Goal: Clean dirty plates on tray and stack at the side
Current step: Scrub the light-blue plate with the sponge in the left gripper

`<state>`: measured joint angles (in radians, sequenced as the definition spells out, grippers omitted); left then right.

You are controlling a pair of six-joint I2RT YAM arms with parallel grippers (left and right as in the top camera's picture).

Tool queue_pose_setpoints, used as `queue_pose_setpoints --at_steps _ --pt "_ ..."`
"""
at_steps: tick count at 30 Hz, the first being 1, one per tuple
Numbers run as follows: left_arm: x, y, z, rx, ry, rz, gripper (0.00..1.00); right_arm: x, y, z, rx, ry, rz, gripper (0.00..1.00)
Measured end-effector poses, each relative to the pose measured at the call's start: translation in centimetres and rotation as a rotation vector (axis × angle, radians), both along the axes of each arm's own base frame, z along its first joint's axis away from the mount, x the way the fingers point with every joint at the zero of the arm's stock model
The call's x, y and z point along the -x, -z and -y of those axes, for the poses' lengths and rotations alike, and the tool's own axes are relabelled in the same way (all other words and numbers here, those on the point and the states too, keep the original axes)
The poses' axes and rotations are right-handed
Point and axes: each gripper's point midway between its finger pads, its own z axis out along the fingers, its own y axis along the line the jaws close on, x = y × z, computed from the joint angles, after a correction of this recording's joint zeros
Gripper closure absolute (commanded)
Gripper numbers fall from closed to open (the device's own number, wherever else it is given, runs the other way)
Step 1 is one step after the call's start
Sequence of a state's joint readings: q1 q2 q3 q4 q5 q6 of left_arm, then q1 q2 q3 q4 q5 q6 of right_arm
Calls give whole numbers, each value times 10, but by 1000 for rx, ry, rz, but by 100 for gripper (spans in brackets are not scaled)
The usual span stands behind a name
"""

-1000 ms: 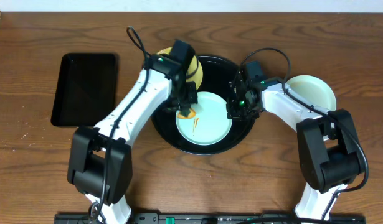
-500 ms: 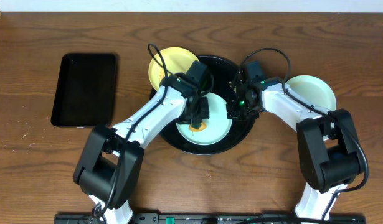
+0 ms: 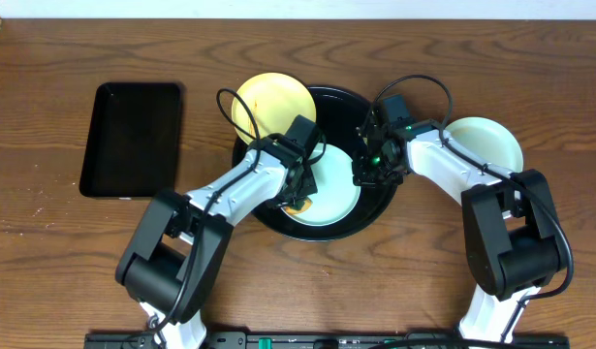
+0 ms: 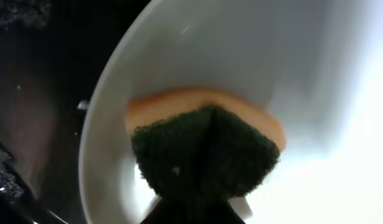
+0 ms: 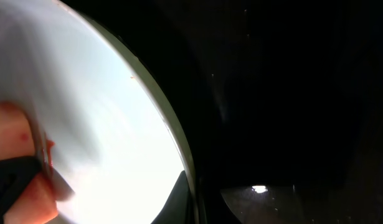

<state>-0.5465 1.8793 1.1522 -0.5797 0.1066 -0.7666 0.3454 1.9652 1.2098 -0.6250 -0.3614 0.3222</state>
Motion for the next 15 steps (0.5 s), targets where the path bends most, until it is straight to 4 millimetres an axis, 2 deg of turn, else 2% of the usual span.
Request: queue_pose_setpoints --at_steps 3,6,9,12,15 --pt "-7 0 12 27 22 40 93 0 0 0 -1 -1 0 99" --pt "-20 -1 38 78 87 125 93 0 0 0 -1 -1 0 99" --pt "-24 0 58 103 134 169 93 0 0 0 -1 -1 -1 99" --pt "-25 1 60 101 128 170 93 0 0 0 -1 -1 -1 99" --pt "-25 1 53 101 75 142 93 0 0 0 -1 -1 -1 99"
